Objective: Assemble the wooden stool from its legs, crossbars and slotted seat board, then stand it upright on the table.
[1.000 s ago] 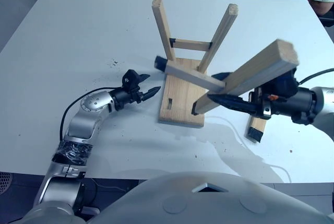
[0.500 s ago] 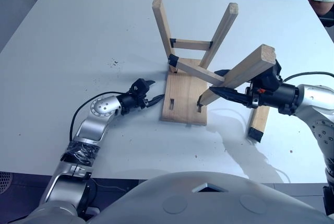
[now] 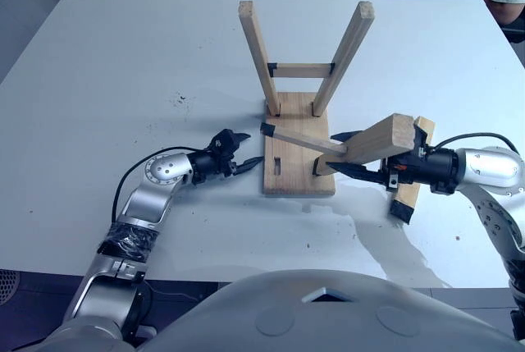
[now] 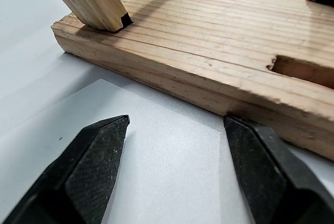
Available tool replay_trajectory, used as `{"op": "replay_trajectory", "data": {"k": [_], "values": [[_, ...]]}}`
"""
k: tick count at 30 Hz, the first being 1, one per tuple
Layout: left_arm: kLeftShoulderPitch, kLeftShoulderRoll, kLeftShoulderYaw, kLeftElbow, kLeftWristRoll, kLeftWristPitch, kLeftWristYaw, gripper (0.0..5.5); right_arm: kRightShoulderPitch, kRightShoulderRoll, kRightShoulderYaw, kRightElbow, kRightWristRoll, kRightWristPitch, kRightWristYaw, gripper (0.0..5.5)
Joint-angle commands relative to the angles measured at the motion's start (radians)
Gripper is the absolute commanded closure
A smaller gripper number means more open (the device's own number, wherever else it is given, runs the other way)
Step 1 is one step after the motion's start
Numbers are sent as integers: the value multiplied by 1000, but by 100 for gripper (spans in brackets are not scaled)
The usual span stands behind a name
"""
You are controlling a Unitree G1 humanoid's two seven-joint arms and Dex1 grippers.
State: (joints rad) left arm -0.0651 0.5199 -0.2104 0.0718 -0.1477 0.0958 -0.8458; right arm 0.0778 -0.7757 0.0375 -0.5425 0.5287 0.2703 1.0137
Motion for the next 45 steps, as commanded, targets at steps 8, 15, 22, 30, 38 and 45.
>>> {"op": "replay_trajectory", "data": {"k": [8, 15, 22, 30, 38, 45], "values": [[-9, 6, -8, 11, 35, -10, -20, 214, -84, -33, -40, 85, 41, 66, 27, 347], [0, 8, -18, 1, 38, -14, -38, 214, -101, -41, -32, 117, 16, 52, 63, 347], [0, 8, -20, -5, 37, -9, -38, 214, -73, -18, 26, 80, 8, 44, 89, 347], [-2, 8, -24, -4, 39, -5, -38, 214, -21, -41, 53, 58, 7, 63, 93, 347], [-2, 8, -29, -7, 39, -2, -37, 214, -32, -37, 128, 156, -19, 109, 120, 347], [3, 9, -46, -18, 41, 4, -45, 214, -74, -93, 273, 307, -158, 61, 198, 347]]}}
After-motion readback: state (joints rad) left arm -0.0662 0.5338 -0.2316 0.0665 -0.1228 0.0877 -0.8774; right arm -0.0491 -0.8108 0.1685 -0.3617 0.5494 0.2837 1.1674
